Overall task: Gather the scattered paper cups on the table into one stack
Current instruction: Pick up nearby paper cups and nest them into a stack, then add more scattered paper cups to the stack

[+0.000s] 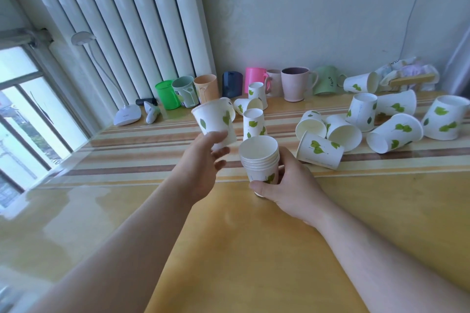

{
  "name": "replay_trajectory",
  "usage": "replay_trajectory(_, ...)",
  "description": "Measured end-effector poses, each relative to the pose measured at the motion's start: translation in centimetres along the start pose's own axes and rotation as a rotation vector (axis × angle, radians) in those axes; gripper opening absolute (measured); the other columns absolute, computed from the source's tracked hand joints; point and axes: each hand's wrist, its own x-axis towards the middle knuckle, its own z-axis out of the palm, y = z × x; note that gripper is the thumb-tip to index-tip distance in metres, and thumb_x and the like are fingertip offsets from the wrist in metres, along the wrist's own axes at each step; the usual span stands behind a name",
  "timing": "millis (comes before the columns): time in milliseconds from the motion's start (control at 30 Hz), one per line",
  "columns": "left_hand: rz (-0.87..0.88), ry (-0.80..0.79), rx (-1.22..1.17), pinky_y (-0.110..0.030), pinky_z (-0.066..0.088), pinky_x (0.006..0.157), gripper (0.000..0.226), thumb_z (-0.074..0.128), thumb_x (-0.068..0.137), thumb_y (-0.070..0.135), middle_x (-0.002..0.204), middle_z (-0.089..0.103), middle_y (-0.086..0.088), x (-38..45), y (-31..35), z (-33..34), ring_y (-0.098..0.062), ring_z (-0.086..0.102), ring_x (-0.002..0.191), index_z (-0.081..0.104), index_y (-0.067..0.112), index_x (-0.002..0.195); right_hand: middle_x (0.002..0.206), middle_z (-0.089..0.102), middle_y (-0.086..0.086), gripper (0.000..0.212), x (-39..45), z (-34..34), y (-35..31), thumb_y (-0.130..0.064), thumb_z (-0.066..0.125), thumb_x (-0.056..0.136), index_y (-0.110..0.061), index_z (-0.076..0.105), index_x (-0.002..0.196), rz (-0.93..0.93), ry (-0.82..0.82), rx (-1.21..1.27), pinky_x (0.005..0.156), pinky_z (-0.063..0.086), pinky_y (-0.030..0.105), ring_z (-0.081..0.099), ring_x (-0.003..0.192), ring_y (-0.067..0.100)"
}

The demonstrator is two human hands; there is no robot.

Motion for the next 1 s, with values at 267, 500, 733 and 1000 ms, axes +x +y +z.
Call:
replay_trajectory(267, 0.322, -0.238, 0.263, -0.047, 0.059, 0.103, 0.054, 0.083, 0.079, 0.022, 0.124, 0.078, -0.016, -0.4, 0.7, 2.1, -0.032, 0.074, 0.119, 0.069, 0.008, 0.129, 0.119, 0.068, -0.017, 0.065, -0.2, -0.1, -0.3, -0.042, 0.09, 0.08, -0.051, 0.049, 0.129, -0.001, -0.001, 0.01, 0.095, 0.059, 0.04, 0.067, 0.106, 0.008)
replay_trajectory(500, 0.201, -0.335, 0.418, -0.067, 0.048, 0.114, 0.067, 0.087, 0.085, 0.03, 0.134, 0.074, -0.021, -0.1, -2.0, 1.0, -0.043, 0.067, 0.13, 0.061, 0.004, 0.141, 0.115, 0.068, -0.018, 0.067, -0.3, 0.0, -0.6, -0.039, 0.091, 0.08, -0.052, 0.05, 0.131, 0.011, -0.004, 0.003, 0.088, 0.062, 0.035, 0.069, 0.101, 0.007)
replay_trajectory(733, 0.191, -0.295, 0.416, -0.061, 0.052, 0.114, 0.076, 0.093, 0.081, 0.029, 0.14, 0.074, -0.008, 0.1, -4.8, 0.3, -0.03, 0.069, 0.133, 0.058, 0.017, 0.147, 0.114, 0.074, -0.015, 0.06, -0.2, -0.1, -0.5, -0.042, 0.091, 0.076, -0.046, 0.057, 0.125, 0.011, 0.022, 0.01, 0.08, 0.061, 0.029, 0.071, 0.096, 0.003)
replay_trajectory(1000, 0.209, -0.276, 0.564, -0.055, 0.057, 0.109, 0.061, 0.093, 0.076, 0.048, 0.125, 0.081, 0.004, 0.2, -5.8, 0.4, -0.019, 0.076, 0.121, 0.073, 0.026, 0.13, 0.11, 0.077, -0.02, 0.062, -0.3, -0.3, -0.8, -0.029, 0.094, 0.076, -0.047, 0.058, 0.124, 0.044, 0.017, -0.054, 0.081, 0.058, 0.019, 0.07, 0.098, -0.008)
